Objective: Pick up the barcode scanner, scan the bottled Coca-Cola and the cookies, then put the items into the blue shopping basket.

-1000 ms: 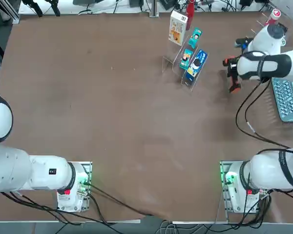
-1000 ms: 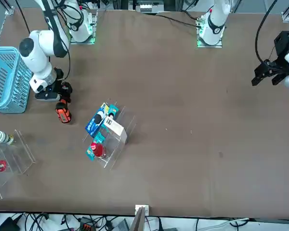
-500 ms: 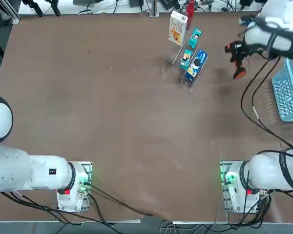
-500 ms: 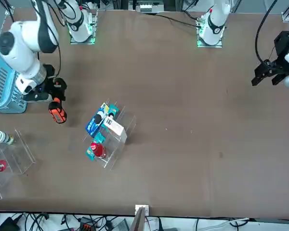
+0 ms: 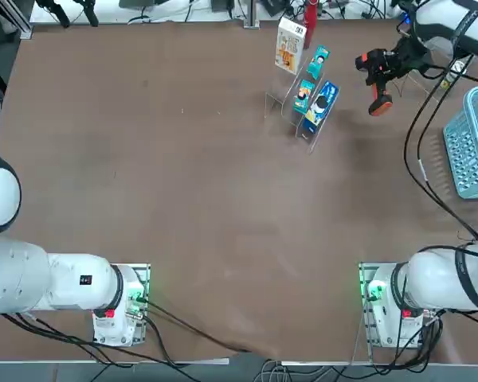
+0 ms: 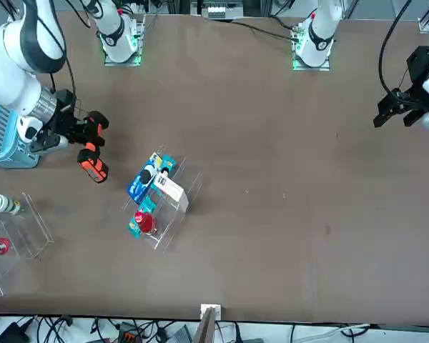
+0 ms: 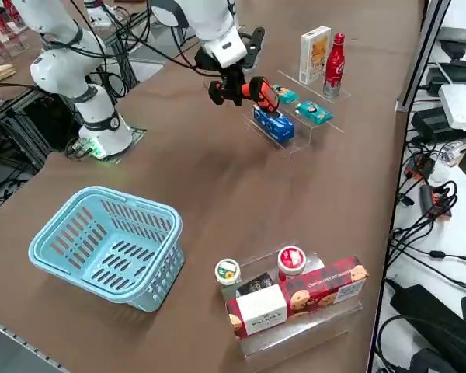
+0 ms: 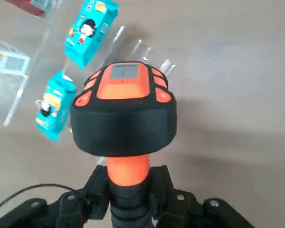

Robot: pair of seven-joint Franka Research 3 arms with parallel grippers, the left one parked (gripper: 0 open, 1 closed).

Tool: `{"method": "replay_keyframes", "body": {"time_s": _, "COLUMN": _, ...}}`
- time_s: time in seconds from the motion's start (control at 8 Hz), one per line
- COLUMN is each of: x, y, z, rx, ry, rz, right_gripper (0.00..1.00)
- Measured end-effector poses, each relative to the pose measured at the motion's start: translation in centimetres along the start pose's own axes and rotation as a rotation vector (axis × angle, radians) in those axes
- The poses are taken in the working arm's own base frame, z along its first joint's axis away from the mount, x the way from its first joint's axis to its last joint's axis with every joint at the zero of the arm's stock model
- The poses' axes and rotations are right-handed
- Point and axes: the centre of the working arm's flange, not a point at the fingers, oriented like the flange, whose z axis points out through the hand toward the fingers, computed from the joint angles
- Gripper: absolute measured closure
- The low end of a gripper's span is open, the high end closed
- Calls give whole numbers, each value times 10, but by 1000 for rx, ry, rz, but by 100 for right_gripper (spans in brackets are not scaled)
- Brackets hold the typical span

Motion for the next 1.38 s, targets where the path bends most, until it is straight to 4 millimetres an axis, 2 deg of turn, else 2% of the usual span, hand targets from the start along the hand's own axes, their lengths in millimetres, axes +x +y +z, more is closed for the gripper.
{"method": "replay_keyframes", "body": {"time_s": 0.75, "x": 6, "y": -1, "z": 30, "rx": 344, "ry": 71, "rz": 90, "right_gripper": 56}}
{"method": "replay_keyframes", "body": {"time_s": 1.38, "x": -12, "y": 9, "z": 64, "rx": 621, "ry": 199, "rz": 180, "right_gripper": 56}}
